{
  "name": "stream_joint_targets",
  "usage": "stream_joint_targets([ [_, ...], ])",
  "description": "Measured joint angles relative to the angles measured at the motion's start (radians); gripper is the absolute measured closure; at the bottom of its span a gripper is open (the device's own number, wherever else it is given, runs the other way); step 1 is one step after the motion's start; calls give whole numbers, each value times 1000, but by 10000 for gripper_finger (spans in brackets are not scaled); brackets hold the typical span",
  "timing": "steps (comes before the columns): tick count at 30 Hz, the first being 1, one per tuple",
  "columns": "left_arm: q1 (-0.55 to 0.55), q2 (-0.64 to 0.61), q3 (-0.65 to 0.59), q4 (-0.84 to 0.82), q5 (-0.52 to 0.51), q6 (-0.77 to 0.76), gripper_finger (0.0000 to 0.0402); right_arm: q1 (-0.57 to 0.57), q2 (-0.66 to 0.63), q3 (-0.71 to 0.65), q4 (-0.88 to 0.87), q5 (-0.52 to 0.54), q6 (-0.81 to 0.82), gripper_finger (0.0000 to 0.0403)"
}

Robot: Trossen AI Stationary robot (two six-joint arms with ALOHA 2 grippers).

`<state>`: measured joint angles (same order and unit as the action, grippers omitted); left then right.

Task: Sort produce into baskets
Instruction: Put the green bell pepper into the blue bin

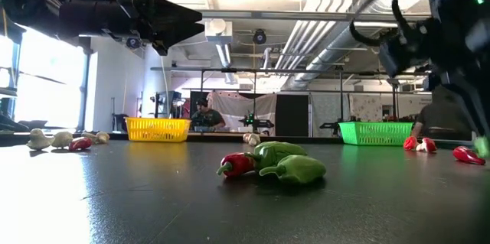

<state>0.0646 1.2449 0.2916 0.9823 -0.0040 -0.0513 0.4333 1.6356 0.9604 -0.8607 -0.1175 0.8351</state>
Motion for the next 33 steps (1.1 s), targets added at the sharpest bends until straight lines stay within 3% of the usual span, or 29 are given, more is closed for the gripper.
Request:
stream_joint_targets([
  [5, 0, 0, 0, 0, 0, 0, 239, 39, -117, 2, 70, -9, 165, 374],
  [11, 0, 0, 0, 0, 0, 0, 239, 170, -257, 2, 82, -145, 601, 374],
  [19, 0, 0, 0, -3, 0, 8, 239, 388, -270, -29, 23, -235, 1046, 374],
  [26, 0, 0, 0, -20, 0, 27, 239, 480, -269, -147, 113, -234, 1180, 373],
  [33, 0, 0, 0, -29, 0, 27, 239, 495, -269, -239, 189, -234, 1172, 370],
])
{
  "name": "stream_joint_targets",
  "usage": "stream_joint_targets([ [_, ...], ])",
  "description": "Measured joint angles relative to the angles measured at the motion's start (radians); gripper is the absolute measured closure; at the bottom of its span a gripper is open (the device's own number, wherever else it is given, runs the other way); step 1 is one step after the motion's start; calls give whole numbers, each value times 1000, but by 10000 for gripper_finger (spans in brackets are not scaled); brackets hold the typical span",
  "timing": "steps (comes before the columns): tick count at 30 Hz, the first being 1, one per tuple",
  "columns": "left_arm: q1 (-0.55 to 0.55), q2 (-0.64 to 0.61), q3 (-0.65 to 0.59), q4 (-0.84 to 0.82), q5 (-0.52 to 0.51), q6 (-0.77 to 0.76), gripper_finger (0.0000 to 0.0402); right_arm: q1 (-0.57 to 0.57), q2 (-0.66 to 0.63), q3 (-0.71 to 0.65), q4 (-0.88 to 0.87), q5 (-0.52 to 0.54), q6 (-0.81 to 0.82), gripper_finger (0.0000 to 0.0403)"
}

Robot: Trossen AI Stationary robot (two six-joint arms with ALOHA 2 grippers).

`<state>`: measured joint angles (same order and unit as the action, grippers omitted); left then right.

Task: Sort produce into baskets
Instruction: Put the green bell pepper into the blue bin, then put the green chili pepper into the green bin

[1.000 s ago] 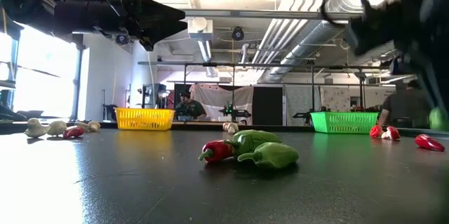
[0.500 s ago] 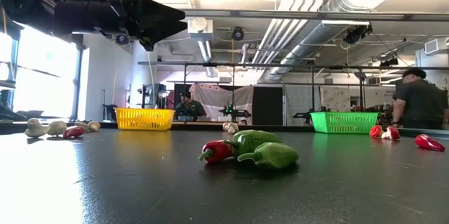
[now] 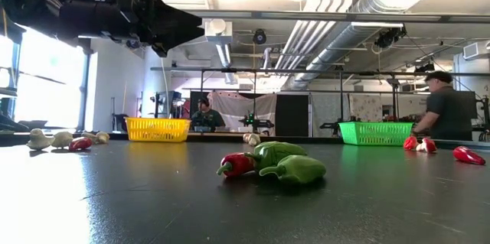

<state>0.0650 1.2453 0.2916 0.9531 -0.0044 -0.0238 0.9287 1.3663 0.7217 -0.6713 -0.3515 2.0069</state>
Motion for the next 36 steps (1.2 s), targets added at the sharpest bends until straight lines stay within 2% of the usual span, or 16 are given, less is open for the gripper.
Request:
stream_joint_targets([
  [3, 0, 0, 0, -15, 0, 1, 239, 0, 0, 7, -26, -1, -21, 348],
  [11, 0, 0, 0, -76, -6, 2, 239, -26, 0, 93, -149, -5, -96, 246],
  [15, 0, -23, 0, -84, 35, 3, 250, -46, 0, 167, -225, 0, -136, 233],
  [20, 0, -74, 14, -194, 101, -13, 284, -91, 0, 258, -280, 24, -229, 267],
  [25, -18, -97, 72, -437, 200, -9, 333, -163, 0, 279, -292, 209, -416, 345],
  [28, -52, -97, 103, -540, 210, 10, 367, -220, 0, 254, -270, 284, -562, 391],
  [31, -90, -97, 135, -626, 210, 18, 394, -286, 0, 218, -213, 336, -719, 392],
  [36, -156, -97, 185, -696, 204, -20, 398, -409, 0, 141, -19, 407, -982, 397],
])
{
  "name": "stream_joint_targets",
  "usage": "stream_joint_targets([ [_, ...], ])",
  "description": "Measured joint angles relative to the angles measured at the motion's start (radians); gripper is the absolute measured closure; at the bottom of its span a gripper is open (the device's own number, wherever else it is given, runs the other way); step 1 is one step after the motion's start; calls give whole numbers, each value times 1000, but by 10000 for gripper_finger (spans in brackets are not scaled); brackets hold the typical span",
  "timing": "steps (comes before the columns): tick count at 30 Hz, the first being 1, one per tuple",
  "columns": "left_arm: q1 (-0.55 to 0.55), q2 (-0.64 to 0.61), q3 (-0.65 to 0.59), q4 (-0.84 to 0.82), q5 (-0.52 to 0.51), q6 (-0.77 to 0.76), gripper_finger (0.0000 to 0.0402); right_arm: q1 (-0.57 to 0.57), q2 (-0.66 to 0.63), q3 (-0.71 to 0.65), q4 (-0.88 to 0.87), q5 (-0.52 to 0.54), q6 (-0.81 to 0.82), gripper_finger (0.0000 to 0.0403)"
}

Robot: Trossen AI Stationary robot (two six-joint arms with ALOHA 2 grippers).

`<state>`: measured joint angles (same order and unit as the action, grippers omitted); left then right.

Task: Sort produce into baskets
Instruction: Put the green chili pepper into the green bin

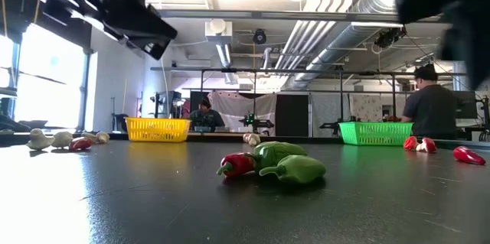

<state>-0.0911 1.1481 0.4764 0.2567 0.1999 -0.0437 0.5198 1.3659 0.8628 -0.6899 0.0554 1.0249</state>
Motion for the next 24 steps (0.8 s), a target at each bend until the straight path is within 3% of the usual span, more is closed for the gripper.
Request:
stream_joint_targets([
  [7, -142, 0, 38, -27, -146, -35, 401, -100, 1, -102, 368, 106, -331, 396],
  [15, -286, 0, 43, -28, -348, -123, 401, -85, 82, -131, 656, 155, -431, 390],
  [24, -345, 0, 43, -13, -467, -163, 401, 28, 333, 18, 741, 184, -462, 293],
])
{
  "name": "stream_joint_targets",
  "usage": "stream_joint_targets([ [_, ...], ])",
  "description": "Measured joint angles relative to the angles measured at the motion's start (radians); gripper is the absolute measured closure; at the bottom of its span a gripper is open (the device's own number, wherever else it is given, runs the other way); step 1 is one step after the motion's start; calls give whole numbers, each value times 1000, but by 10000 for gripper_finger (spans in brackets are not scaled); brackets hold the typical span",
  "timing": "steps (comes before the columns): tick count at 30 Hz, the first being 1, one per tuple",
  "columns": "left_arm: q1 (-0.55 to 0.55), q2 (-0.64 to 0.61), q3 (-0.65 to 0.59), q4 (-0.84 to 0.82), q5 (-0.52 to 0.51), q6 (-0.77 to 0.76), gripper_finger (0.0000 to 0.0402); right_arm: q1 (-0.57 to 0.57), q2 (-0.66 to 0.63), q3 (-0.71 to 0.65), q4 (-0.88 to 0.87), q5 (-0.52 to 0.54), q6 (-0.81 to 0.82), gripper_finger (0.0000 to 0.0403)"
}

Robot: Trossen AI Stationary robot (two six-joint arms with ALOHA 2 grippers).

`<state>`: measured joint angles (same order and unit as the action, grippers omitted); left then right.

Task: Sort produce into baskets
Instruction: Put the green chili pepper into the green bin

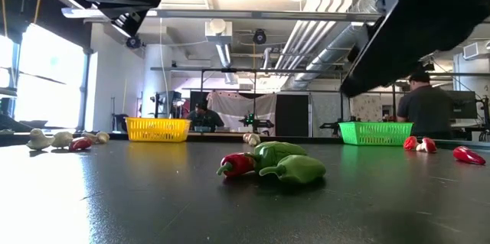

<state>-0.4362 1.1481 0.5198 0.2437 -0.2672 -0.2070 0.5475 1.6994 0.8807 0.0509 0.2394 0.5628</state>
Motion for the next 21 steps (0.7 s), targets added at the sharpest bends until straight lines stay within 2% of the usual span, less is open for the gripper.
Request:
stream_joint_targets([
  [4, -1, 0, 0, 3, -14, 0, 401, 6, 114, 86, -2, 3, -80, 263],
  [10, -1, 0, 0, 8, -15, 24, 401, 5, 235, 207, -48, -7, -199, 258],
  [21, 0, 0, 0, 8, -16, 26, 401, -18, 265, 250, -147, -41, -231, 258],
])
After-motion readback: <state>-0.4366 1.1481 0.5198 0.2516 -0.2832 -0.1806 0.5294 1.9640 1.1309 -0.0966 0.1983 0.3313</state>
